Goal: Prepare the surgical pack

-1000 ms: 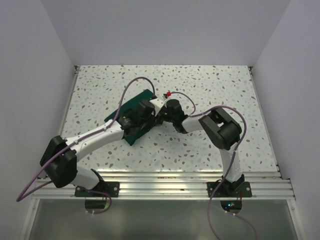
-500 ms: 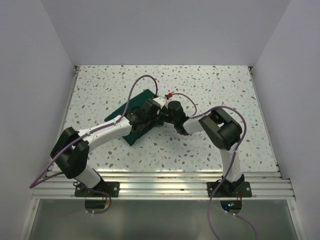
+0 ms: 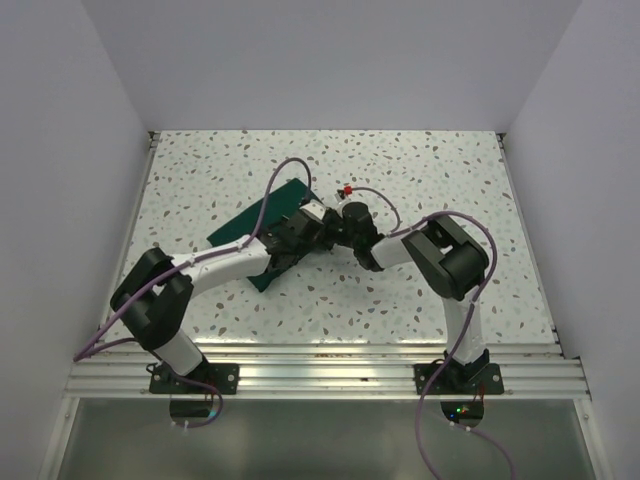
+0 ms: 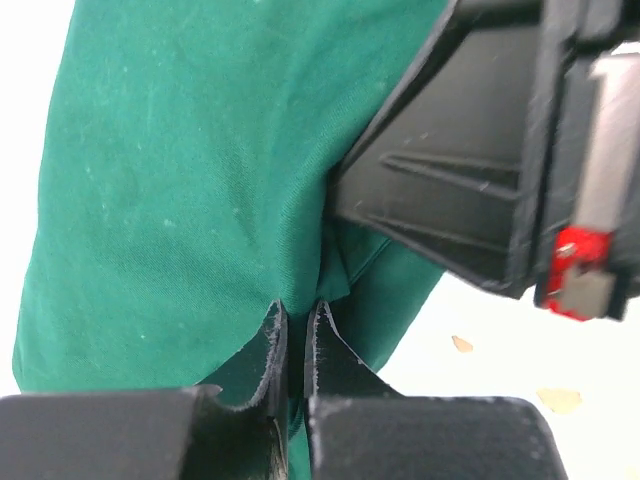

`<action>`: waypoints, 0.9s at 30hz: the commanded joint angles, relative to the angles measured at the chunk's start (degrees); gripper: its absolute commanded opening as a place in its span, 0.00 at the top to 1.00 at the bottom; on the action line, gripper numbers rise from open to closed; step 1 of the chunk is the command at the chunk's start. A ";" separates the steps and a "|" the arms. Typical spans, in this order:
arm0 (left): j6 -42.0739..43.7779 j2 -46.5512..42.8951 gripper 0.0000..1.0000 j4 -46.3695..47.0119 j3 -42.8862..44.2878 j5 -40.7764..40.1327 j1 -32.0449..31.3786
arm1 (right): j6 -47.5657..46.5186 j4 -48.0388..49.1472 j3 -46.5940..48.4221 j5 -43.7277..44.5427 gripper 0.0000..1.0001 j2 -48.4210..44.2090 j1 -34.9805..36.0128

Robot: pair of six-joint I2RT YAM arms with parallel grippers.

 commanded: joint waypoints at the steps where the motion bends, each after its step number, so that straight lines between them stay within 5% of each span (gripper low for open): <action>1: -2.67 -2.46 1.00 -1.18 -3.27 -5.76 -1.36 | -0.80 -2.45 0.39 2.76 0.85 -1.47 -3.19; 11: -3.90 -5.89 1.00 0.22 -6.62 -5.69 -2.51 | -3.87 -9.38 -1.44 -2.32 0.84 -5.86 -6.72; 17: -4.08 -8.52 0.99 1.45 -6.62 -3.75 -2.68 | -9.32 -20.61 -5.31 -3.48 0.69 -16.58 -7.16; 20: -3.46 -9.49 1.00 2.51 -6.27 -3.31 -2.86 | -8.81 -23.11 -6.02 -4.79 0.41 -19.84 -7.59; 21: -3.29 -9.49 1.00 2.60 -6.09 -3.31 -2.95 | -8.10 -23.29 -6.11 -5.05 0.20 -20.19 -7.68; 23: -3.28 -9.32 1.00 3.03 -5.92 -3.49 -3.30 | -4.60 -20.92 -6.72 -6.28 0.01 -20.46 -7.42; 27: -3.02 -9.23 1.00 4.18 -5.92 -4.01 -4.26 | -0.28 -22.84 -4.97 -5.59 0.01 -19.14 -6.46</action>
